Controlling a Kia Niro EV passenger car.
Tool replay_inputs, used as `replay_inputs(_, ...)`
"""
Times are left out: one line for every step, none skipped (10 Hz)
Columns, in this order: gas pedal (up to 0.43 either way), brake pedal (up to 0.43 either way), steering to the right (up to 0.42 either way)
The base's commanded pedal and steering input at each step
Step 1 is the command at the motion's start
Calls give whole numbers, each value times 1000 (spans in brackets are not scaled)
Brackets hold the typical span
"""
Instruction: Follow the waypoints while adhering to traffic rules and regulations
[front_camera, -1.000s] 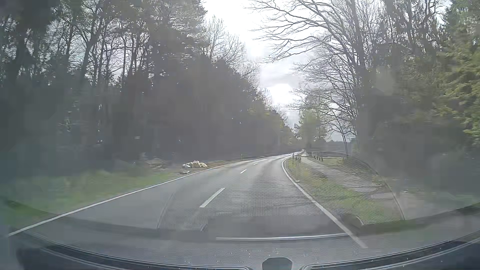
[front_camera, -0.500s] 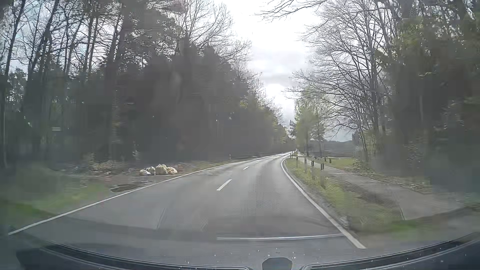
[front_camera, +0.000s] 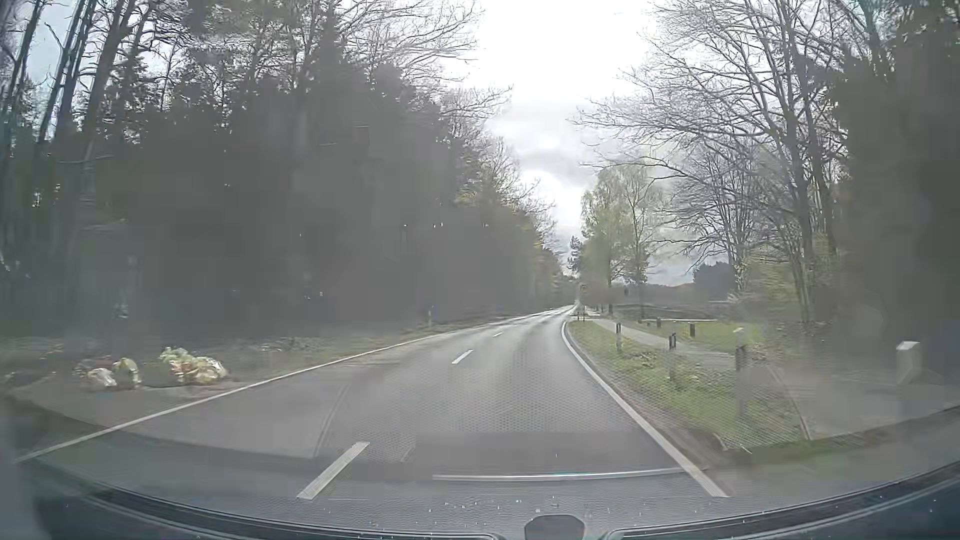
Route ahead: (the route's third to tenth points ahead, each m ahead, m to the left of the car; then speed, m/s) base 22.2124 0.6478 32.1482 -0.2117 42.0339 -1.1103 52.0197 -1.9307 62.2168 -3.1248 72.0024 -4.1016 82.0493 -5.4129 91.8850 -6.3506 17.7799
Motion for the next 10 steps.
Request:
replay_inputs(150,0,15)
replay_inputs(130,0,15)
replay_inputs(20,0,15)
replay_inputs(0,0,15)
replay_inputs(0,0,15)
replay_inputs(110,0,15)
replay_inputs(118,0,15)
replay_inputs(138,0,15)
replay_inputs(157,0,15)
replay_inputs(169,0,15)
